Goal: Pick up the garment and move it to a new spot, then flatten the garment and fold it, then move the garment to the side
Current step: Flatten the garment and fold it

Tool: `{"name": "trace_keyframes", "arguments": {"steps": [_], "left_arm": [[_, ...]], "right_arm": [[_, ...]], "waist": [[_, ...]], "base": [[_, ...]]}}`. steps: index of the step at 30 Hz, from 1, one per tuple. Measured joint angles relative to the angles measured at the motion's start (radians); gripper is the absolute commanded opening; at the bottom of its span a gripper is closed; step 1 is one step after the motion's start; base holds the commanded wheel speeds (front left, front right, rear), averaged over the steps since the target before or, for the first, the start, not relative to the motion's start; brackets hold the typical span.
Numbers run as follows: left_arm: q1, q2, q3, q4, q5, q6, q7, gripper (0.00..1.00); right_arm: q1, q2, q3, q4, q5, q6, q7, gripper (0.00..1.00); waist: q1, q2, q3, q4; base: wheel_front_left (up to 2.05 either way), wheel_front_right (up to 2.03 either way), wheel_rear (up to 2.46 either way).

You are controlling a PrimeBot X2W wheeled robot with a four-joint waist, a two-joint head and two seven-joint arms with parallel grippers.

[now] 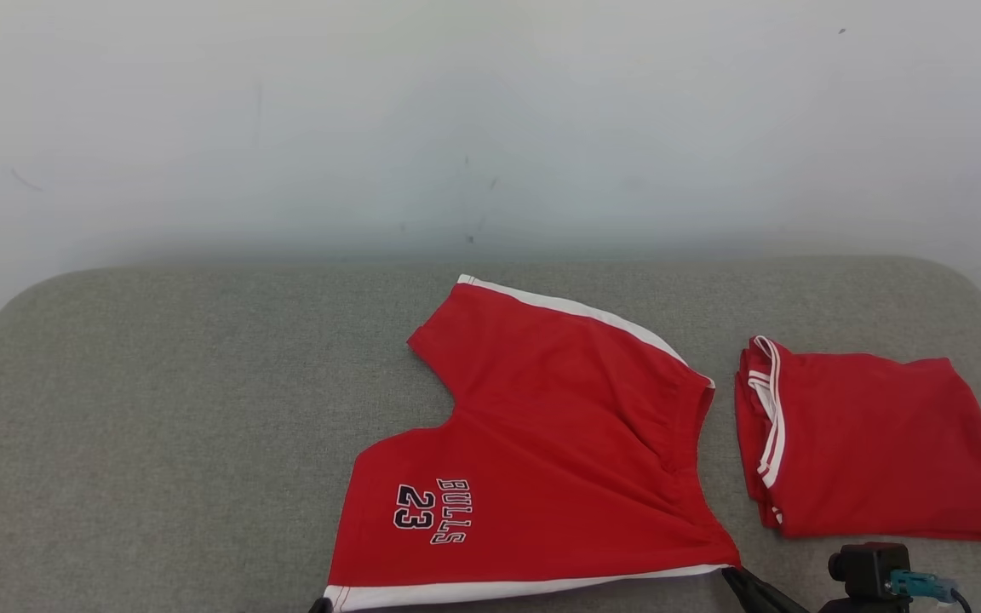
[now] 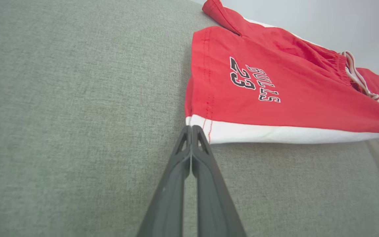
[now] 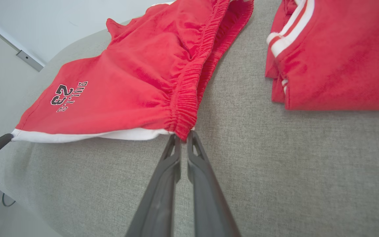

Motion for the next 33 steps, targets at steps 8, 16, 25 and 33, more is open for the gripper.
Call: {"name": "trace_keyframes", "arguments": {"steps": [8,16,25,33], "left_arm": [[-0.002,0.003,0.006,-0.010,0.000,0.017,0.000,0.95],[-0.001,0.010,0.013,-0.007,0.000,0.034,0.000,1.00],[0.017,0.026,0.042,-0.060,0.022,0.062,0.000,1.00],[0.057,0.043,0.143,-0.176,0.045,0.097,0.000,1.00]], "right_arm": [[0.001,0.006,-0.009,-0.003,-0.017,-0.022,0.000,1.00],[0.021,0.003,-0.035,-0.001,-0.017,-0.023,0.000,1.00],[0.066,-0.016,-0.106,-0.049,-0.023,-0.045,0.000,1.00],[0.095,-0.030,-0.229,-0.158,-0.123,-0.132,0.000,1.00]], "waist": [[0.0000,0.0001,0.007,-0.005],[0.0000,0.0001,0.009,-0.010],[0.0000,0.0001,0.006,-0.010],[0.0000,0.0001,-0.005,-0.031]], "base": [[0.00,0.00,0.00],[0.00,0.00,0.00],[0.00,0.00,0.00],[0.00,0.00,0.00]]}}
